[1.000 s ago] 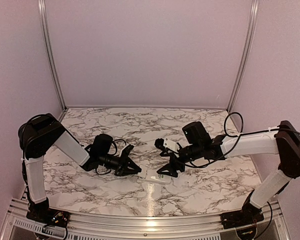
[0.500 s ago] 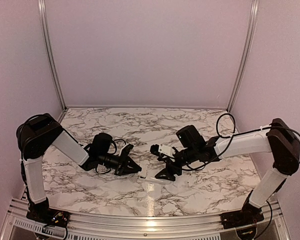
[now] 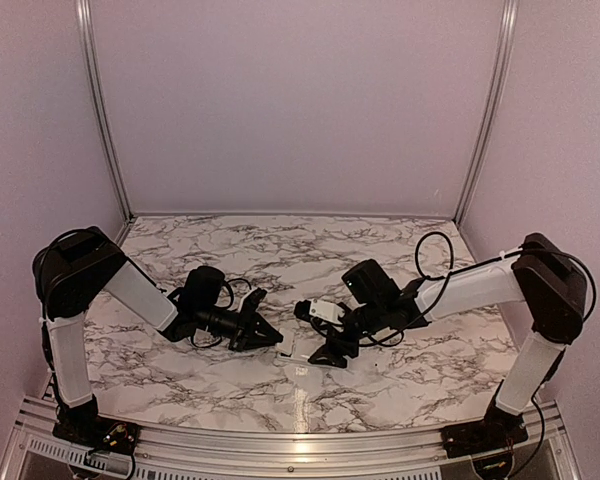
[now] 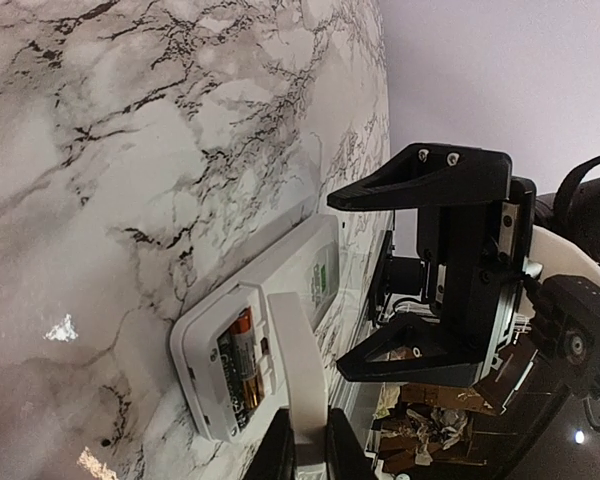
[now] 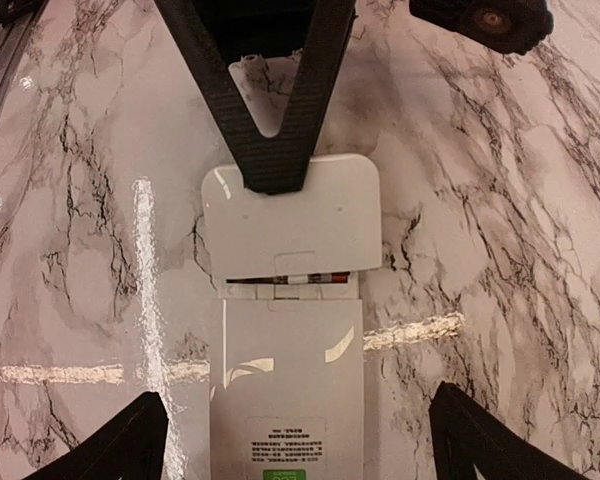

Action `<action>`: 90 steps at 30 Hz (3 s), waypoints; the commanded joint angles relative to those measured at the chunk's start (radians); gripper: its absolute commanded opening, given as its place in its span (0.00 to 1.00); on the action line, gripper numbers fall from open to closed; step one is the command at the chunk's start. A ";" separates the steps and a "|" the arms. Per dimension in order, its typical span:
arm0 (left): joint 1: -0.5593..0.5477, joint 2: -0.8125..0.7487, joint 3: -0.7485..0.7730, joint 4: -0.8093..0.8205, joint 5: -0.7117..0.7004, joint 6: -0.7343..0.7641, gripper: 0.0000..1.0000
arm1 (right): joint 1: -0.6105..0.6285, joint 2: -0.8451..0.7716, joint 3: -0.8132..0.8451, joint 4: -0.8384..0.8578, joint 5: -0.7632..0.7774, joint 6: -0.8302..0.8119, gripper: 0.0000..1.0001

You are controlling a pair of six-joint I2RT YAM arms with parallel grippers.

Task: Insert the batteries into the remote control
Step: Hold the remote control without the battery cover at the center of the board, then load the battery cover onto the remote control without the battery cover.

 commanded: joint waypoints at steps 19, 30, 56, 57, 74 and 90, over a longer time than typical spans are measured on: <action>-0.004 0.028 0.003 -0.080 -0.036 0.031 0.00 | 0.031 0.083 0.056 0.012 0.037 -0.023 0.81; -0.007 0.040 0.004 -0.090 -0.047 0.028 0.00 | 0.032 0.110 0.070 0.000 0.043 -0.018 0.74; -0.005 -0.033 0.075 -0.417 -0.214 0.181 0.21 | 0.032 0.104 0.070 -0.009 0.038 -0.024 0.66; -0.005 -0.034 0.076 -0.421 -0.216 0.182 0.22 | 0.033 0.104 0.070 -0.009 0.037 -0.024 0.66; -0.036 -0.037 0.130 -0.564 -0.260 0.285 0.30 | 0.033 0.110 0.080 -0.013 0.038 -0.018 0.65; -0.098 0.022 0.209 -0.784 -0.419 0.380 0.25 | 0.033 0.111 0.070 0.004 0.040 -0.008 0.60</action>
